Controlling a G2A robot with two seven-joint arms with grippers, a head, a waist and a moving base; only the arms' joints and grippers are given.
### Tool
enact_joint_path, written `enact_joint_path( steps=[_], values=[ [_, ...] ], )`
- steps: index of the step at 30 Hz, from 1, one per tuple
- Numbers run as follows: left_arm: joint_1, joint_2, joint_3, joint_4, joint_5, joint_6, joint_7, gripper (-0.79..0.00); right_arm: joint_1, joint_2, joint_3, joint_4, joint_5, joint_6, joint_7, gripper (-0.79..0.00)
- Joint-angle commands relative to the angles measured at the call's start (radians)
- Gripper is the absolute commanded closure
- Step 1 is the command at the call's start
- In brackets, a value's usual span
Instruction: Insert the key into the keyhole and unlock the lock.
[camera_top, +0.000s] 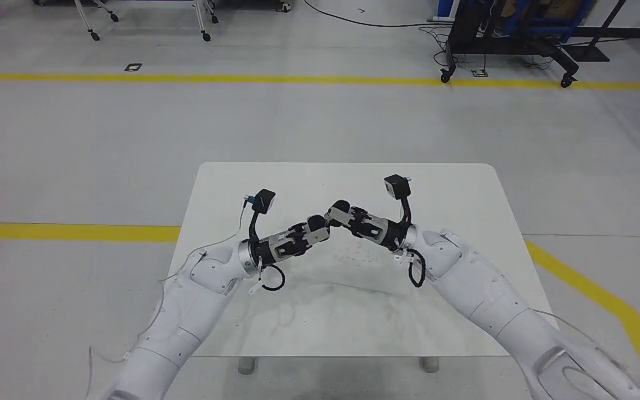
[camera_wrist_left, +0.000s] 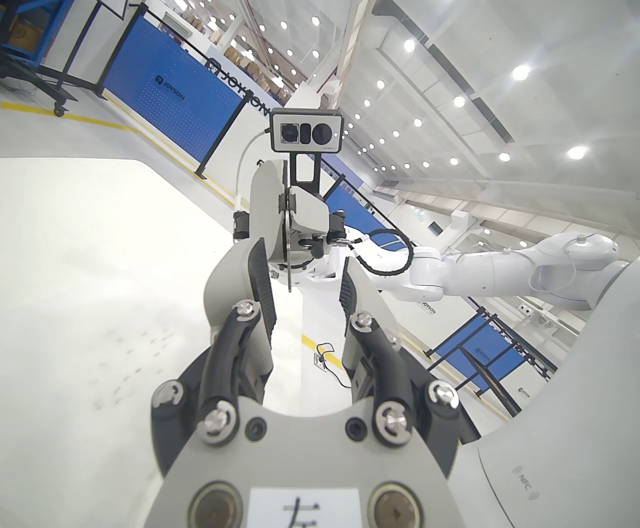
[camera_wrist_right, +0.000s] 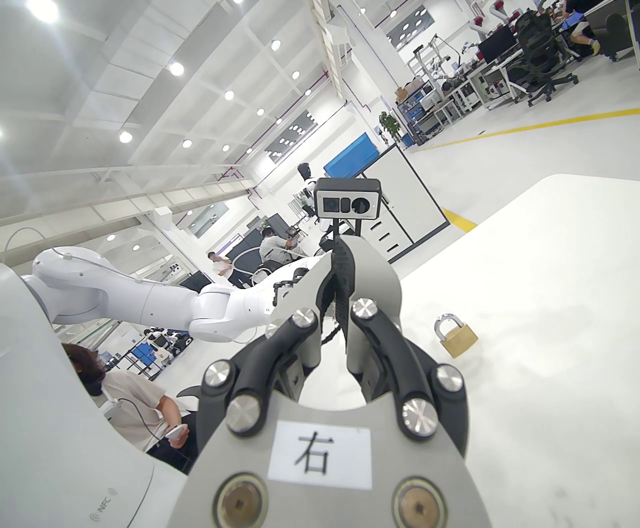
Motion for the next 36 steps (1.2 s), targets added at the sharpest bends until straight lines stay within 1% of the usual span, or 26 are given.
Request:
enact_joint_path(
  steps=[1, 3, 4, 5, 6, 14, 29, 36],
  values=[
    [-0.003, -0.001, 0.004, 0.007, 0.004, 0.000, 0.003, -0.234, -0.004, -0.003, 0.011, 0.000, 0.002, 0.000, 0.010, 0.000],
    [-0.006, -0.002, 0.007, 0.012, 0.007, 0.000, 0.007, -0.154, -0.008, -0.006, 0.022, -0.001, 0.004, 0.000, 0.021, 0.000],
    [-0.007, -0.002, 0.009, 0.013, 0.008, 0.000, 0.009, -0.062, -0.010, -0.007, 0.027, -0.002, 0.002, 0.000, 0.027, 0.000],
    [-0.008, -0.002, 0.010, 0.015, 0.009, 0.000, 0.011, -0.040, -0.012, -0.009, 0.032, -0.002, 0.003, 0.000, 0.032, 0.000],
    [-0.008, -0.002, 0.011, 0.016, 0.008, 0.000, 0.013, 0.000, -0.015, -0.011, 0.036, -0.002, 0.003, 0.000, 0.037, 0.000],
    [-0.012, -0.002, 0.015, 0.025, 0.003, 0.000, 0.025, 0.000, -0.029, -0.023, 0.072, -0.006, 0.007, 0.000, 0.084, 0.000],
    [-0.009, 0.004, -0.005, 0.031, -0.049, 0.000, 0.039, 0.000, -0.053, -0.040, 0.138, -0.016, 0.006, 0.000, 0.162, 0.000],
    [-0.007, 0.006, -0.013, 0.030, -0.066, 0.000, 0.037, 0.000, -0.057, -0.046, 0.158, -0.017, 0.014, 0.000, 0.222, 0.000]
  ],
)
